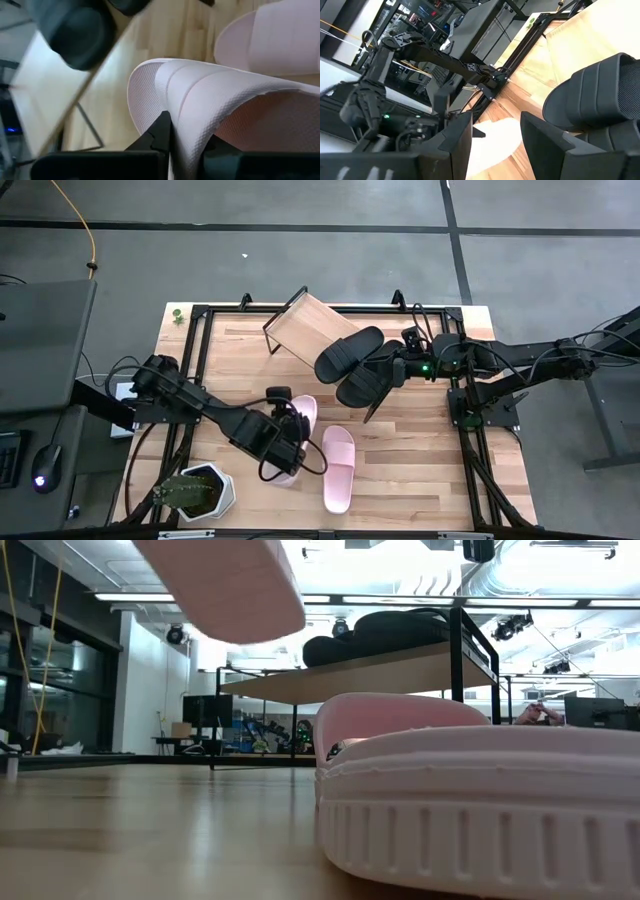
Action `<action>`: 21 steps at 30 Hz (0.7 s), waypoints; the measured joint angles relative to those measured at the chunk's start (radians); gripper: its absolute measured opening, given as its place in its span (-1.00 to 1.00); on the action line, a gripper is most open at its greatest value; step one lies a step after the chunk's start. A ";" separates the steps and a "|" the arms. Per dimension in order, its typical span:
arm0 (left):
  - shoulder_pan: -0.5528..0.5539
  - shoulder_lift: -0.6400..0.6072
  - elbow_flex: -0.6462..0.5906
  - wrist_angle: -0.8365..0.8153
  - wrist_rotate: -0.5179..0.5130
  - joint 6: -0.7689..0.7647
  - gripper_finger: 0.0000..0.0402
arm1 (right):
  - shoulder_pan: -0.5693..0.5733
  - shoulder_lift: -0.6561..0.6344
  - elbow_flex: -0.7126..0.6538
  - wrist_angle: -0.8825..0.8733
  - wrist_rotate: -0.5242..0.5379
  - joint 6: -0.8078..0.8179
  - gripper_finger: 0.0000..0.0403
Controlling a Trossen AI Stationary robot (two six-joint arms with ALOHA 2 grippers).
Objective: Pick and place slides into the shelf
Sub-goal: Put the left pink slide on the shelf
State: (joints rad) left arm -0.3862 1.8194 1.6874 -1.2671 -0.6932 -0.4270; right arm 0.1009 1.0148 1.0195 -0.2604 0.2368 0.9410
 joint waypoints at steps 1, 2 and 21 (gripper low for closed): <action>0.000 0.000 0.013 -0.011 -0.008 0.014 -0.92 | 0.000 0.000 0.000 0.000 -0.002 0.000 -0.21; 0.000 0.000 0.027 -0.029 -0.016 0.027 -0.93 | 0.000 0.000 0.000 0.000 -0.002 0.000 -0.21; 0.039 -0.004 0.120 -0.205 -0.148 0.281 -0.93 | 0.000 0.000 0.000 -0.006 -0.005 -0.007 -0.21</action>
State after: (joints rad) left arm -0.3469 1.8155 1.8073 -1.4725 -0.8413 -0.1455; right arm 0.1009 1.0145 1.0195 -0.2665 0.2316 0.9340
